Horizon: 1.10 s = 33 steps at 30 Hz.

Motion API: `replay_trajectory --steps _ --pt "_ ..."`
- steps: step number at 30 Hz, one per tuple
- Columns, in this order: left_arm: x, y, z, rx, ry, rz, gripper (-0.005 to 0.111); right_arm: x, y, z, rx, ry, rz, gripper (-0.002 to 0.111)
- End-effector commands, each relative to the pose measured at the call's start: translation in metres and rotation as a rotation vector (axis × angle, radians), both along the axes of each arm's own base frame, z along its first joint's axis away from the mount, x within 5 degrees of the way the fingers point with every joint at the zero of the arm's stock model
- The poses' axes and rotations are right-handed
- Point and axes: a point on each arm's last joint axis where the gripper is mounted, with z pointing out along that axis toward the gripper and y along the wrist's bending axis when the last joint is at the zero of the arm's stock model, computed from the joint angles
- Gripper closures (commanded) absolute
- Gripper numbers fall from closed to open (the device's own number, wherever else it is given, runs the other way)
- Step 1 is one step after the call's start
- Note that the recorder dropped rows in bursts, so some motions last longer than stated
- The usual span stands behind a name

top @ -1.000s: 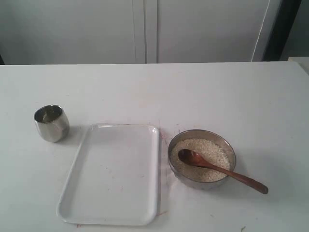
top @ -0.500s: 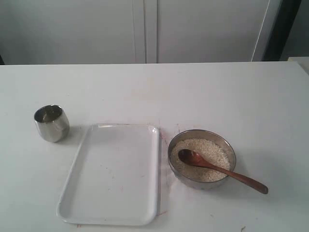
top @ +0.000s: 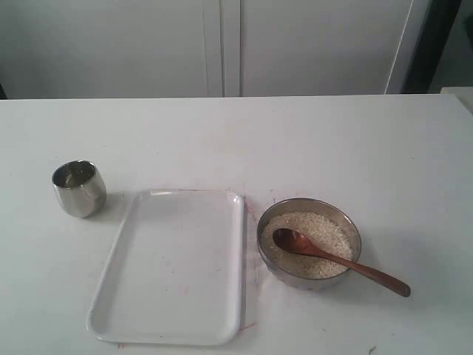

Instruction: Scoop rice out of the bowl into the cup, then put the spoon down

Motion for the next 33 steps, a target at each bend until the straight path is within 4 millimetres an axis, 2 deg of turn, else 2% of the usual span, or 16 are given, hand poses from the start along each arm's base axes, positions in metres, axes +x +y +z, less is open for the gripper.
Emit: replay_trajectory --steps 1,9,18,21,22,24,26,28,33 --pt "0.000 0.000 -0.002 -0.007 0.005 0.000 0.092 0.024 0.003 -0.034 -0.181 0.078 -0.007 0.108" --pt "0.000 0.000 -0.002 -0.007 0.005 0.000 0.092 0.038 0.012 -0.099 -0.375 0.254 0.133 0.108" --pt "0.000 0.000 -0.002 -0.007 0.005 0.000 0.092 0.045 0.015 -0.159 -0.478 0.466 0.197 0.108" --pt "0.000 0.000 -0.002 -0.007 0.005 0.000 0.092 0.051 0.018 -0.167 -0.478 0.515 0.176 0.108" --pt "0.000 0.000 -0.002 -0.007 0.005 0.000 0.092 0.052 0.018 -0.169 -0.481 0.527 0.175 0.106" --pt "0.000 0.000 -0.002 -0.007 0.005 0.000 0.092 0.058 0.021 -0.176 -0.493 0.562 0.180 0.094" --pt "0.000 0.000 -0.002 -0.007 0.005 0.000 0.092 0.064 0.023 -0.185 -0.514 0.600 0.184 0.072" --pt "0.000 0.000 -0.002 -0.007 0.005 0.000 0.092 0.068 0.025 -0.190 -0.524 0.626 0.187 0.060" --pt "0.000 0.000 -0.002 -0.007 0.005 0.000 0.092 0.081 0.025 -0.204 -0.585 0.651 0.153 0.057"
